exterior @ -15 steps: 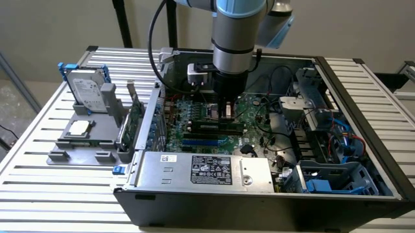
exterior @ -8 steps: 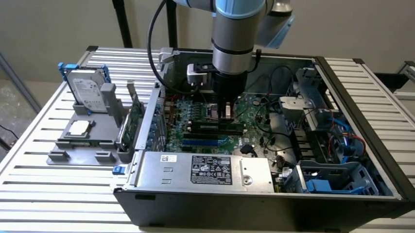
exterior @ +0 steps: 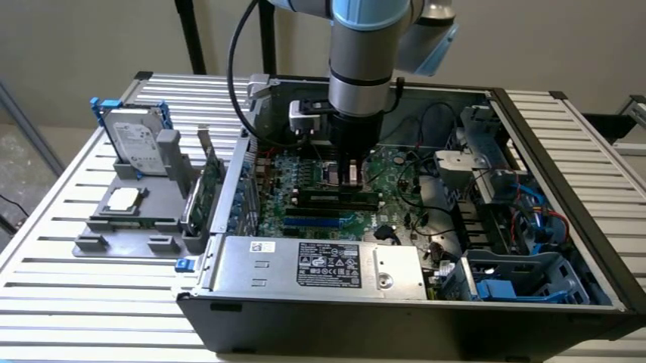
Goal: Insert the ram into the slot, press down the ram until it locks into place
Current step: 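Insert the ram into the slot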
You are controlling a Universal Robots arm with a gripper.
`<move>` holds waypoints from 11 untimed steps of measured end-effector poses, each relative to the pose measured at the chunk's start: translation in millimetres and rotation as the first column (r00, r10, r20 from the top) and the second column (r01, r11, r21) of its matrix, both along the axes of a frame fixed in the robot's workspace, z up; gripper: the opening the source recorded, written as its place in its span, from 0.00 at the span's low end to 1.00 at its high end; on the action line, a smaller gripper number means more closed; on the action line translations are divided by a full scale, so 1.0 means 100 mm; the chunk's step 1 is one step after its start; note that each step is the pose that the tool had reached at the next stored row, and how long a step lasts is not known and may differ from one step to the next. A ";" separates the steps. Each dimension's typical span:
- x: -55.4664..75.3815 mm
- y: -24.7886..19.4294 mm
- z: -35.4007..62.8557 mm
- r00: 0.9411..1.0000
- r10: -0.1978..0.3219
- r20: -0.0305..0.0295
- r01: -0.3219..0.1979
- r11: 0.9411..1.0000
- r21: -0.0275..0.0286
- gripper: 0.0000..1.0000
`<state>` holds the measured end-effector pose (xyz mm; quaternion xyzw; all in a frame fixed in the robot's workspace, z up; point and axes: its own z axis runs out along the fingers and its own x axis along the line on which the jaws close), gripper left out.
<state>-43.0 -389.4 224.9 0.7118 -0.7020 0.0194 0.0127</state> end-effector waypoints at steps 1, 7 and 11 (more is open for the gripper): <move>0.00 0.000 -0.003 1.000 0.000 0.001 0.000 1.000 0.000 0.14; 0.00 0.000 -0.022 1.000 0.000 0.007 0.000 1.000 0.000 0.15; 0.00 0.000 0.019 1.000 0.000 0.008 0.000 1.000 0.002 0.22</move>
